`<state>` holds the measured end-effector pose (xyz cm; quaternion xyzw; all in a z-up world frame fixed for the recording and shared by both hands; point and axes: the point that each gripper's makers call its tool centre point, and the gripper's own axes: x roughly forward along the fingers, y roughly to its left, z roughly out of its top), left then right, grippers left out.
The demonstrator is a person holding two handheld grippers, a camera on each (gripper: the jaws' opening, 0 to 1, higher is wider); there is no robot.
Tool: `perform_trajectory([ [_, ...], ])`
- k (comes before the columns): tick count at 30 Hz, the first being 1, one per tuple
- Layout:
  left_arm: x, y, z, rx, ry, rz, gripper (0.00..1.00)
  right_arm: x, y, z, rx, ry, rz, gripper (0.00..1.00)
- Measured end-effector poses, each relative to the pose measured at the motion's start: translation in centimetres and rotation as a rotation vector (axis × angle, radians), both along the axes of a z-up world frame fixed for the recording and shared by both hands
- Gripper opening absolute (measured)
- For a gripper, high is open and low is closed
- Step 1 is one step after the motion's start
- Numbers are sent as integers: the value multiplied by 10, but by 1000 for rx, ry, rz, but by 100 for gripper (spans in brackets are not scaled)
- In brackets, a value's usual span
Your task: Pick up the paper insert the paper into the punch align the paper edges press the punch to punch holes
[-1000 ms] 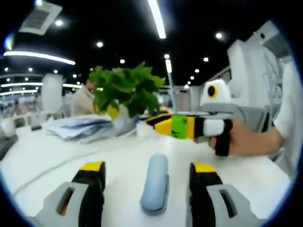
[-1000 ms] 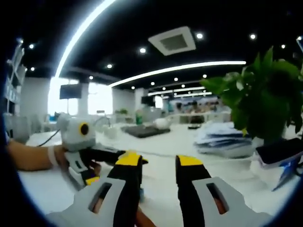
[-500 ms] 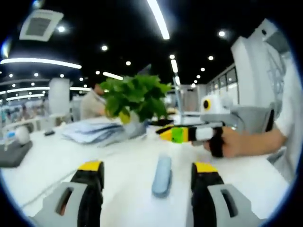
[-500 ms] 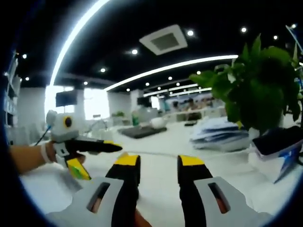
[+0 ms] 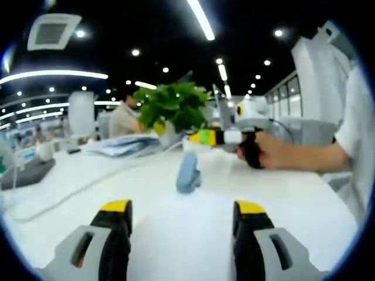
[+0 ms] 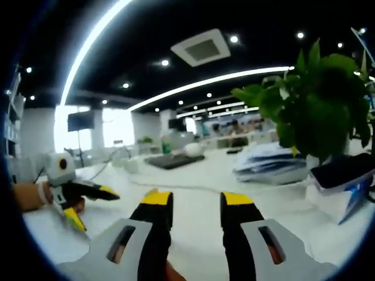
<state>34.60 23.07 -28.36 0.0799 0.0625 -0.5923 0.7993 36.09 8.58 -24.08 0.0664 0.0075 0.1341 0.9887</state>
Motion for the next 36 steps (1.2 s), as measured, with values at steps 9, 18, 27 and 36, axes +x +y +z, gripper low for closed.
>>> perform_trajectory([
  [9, -3, -11, -5, 40, -29, 3, 70, -2, 5, 0, 4, 3, 13, 35],
  [18, -2, -8, -7, 51, -31, 7, 69, -29, 15, -9, -112, 22, 306, 33],
  [27, -1, -10, -10, 58, -16, -2, 68, -30, 47, -42, -265, 120, 617, 33],
  [36, -2, -10, -11, 54, 5, -3, 66, -15, 56, -60, -333, 166, 757, 33],
])
